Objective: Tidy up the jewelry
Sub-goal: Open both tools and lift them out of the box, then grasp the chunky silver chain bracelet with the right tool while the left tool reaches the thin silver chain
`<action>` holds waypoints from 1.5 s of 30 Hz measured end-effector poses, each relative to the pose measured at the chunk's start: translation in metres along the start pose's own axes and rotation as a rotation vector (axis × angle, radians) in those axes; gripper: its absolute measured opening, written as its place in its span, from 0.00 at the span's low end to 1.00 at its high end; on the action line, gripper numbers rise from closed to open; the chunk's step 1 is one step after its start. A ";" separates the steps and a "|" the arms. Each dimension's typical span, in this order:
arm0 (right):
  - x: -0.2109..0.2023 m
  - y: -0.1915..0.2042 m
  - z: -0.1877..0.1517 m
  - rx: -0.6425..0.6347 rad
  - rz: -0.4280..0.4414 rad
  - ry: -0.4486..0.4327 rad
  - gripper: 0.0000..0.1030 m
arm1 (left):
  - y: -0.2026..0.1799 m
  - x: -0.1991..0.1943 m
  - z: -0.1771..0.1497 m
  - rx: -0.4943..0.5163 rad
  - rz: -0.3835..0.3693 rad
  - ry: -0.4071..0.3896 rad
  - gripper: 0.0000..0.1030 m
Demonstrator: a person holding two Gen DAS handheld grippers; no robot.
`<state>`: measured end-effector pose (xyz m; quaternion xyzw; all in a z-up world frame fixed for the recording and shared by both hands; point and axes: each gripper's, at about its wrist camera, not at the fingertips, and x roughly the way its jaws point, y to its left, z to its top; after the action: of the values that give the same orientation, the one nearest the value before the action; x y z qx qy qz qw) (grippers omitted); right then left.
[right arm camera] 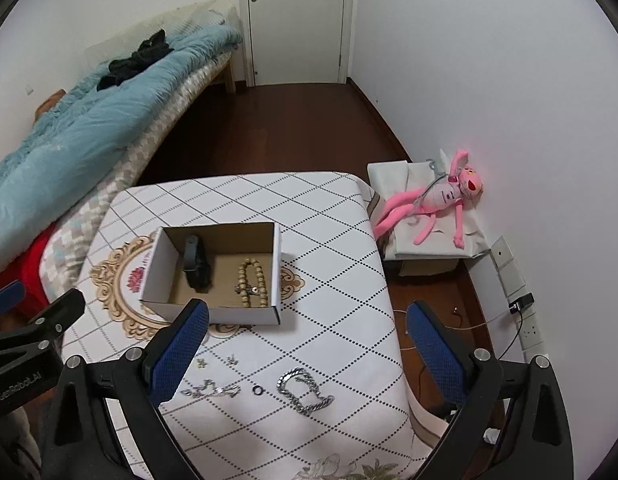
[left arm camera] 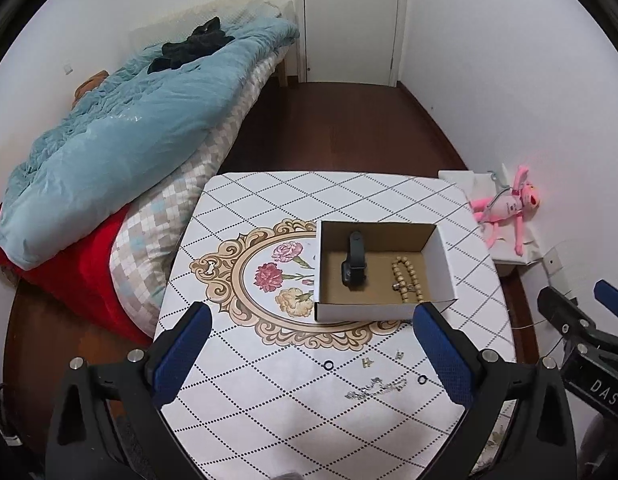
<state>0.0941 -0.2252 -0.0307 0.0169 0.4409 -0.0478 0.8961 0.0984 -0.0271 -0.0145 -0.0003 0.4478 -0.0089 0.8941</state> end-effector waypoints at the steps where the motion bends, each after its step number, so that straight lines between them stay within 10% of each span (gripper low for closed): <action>1: -0.005 0.000 -0.001 0.001 0.006 -0.006 0.97 | 0.000 -0.003 0.000 -0.003 -0.002 -0.002 1.00; 9: -0.005 -0.008 -0.015 0.042 0.031 0.047 0.97 | 0.002 0.006 -0.017 -0.031 0.026 0.031 1.00; 19: 0.109 -0.042 -0.088 0.132 0.009 0.325 0.96 | 0.022 0.100 -0.088 -0.054 0.089 0.276 0.99; 31: 0.164 -0.040 -0.124 0.070 -0.020 0.375 0.64 | -0.002 0.139 -0.120 0.070 -0.001 0.361 0.94; 37: 0.161 -0.031 -0.118 0.040 -0.021 0.337 0.07 | -0.034 0.147 -0.124 0.191 -0.057 0.378 0.93; 40: 0.161 -0.034 -0.117 0.059 -0.008 0.338 0.04 | -0.045 0.150 -0.127 0.234 -0.056 0.382 0.92; 45: 0.161 -0.037 -0.116 0.073 0.008 0.344 0.04 | -0.052 0.149 -0.123 0.248 -0.109 0.353 0.59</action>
<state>0.0966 -0.2650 -0.2289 0.0589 0.5856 -0.0568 0.8064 0.0880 -0.0804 -0.2070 0.0870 0.5923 -0.1120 0.7931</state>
